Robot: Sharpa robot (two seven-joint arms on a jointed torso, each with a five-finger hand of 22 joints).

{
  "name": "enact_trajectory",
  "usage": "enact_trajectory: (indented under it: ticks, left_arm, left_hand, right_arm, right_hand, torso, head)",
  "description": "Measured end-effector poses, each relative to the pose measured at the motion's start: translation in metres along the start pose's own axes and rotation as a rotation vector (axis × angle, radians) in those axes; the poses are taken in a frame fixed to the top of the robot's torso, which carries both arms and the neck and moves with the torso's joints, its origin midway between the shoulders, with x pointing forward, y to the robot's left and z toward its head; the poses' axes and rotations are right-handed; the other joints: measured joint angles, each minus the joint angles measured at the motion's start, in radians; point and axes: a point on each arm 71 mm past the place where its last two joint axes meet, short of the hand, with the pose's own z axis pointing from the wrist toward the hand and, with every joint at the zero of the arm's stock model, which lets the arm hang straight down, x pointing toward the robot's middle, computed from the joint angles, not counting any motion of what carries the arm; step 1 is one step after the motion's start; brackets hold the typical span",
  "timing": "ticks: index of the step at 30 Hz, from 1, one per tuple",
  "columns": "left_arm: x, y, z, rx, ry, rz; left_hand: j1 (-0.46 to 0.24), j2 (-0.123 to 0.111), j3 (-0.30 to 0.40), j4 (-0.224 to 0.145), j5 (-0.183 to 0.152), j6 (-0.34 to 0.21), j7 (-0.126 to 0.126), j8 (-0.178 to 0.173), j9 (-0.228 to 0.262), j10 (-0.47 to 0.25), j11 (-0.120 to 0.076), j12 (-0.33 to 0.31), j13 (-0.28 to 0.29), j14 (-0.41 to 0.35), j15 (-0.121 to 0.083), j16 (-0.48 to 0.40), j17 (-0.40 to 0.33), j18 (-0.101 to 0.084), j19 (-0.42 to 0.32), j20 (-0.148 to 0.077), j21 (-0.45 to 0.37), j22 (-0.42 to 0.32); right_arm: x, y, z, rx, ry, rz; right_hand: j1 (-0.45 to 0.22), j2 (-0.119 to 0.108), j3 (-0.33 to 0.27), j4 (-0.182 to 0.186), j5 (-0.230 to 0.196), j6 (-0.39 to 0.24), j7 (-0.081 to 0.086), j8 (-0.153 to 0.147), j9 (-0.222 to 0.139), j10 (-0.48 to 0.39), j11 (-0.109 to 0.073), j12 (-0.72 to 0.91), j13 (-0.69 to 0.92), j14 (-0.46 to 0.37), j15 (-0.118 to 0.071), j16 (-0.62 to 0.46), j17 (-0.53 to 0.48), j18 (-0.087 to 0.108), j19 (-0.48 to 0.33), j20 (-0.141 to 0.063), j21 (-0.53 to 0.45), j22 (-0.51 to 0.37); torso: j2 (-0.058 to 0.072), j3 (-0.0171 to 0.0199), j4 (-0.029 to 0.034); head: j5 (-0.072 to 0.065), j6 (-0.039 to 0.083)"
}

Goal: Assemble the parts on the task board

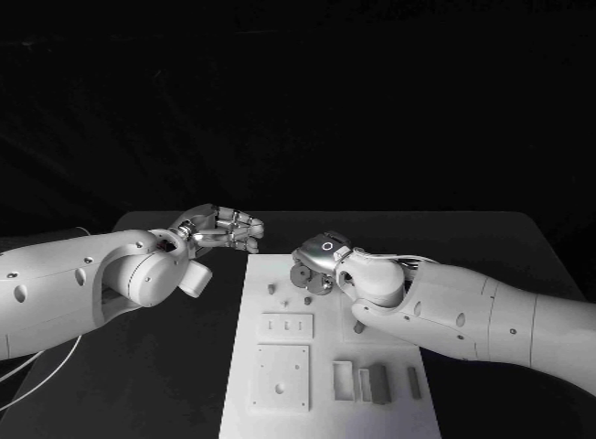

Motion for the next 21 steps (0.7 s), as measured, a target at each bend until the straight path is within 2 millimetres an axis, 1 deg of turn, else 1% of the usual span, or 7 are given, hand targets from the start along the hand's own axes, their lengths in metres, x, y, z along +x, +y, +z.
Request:
enact_trajectory:
  ticks: [11, 21]
  left_arm:
    - [0.0006, -0.0003, 0.0004, 0.001, 0.001, 0.0]
    - [0.0016, -0.0006, 0.0009, 0.001, 0.003, 0.001]
  left_hand:
    - [0.0, 0.0, 0.0, 0.0, 0.0, 0.0, 0.0, 0.0, 0.0, 0.0, 0.0, 0.0, 0.0, 0.0, 0.0, -0.004, 0.001, 0.0, 0.0, 0.0, 0.0, 0.0]
    - [0.0, 0.0, 0.0, 0.0, 0.0, 0.0, 0.0, 0.0, 0.001, 0.0, 0.0, 0.0, 0.0, 0.0, 0.0, -0.004, 0.002, -0.001, 0.0, 0.0, 0.0, 0.0]
  right_arm:
    - [0.0037, -0.0016, 0.0036, 0.008, 0.01, -0.013]
    - [0.0052, -0.0031, 0.0055, 0.012, 0.013, -0.013]
  right_hand:
    - [0.0, 0.0, 0.003, 0.003, 0.0, 0.0, 0.0, -0.003, 0.0, 0.002, 0.002, -0.004, -0.001, 0.0, 0.0, 0.0, 0.0, 0.001, 0.0, 0.0, 0.0, 0.0]
    - [0.0, 0.0, 0.003, 0.003, 0.0, 0.0, 0.0, -0.006, 0.0, 0.002, 0.002, -0.004, -0.002, 0.0, 0.0, 0.0, 0.0, 0.002, 0.0, 0.0, 0.0, 0.0]
  torso:
    - [0.0, 0.0002, 0.0007]
    - [0.001, 0.0002, 0.0001]
  head:
    - [0.002, 0.002]
    - [0.001, 0.0]
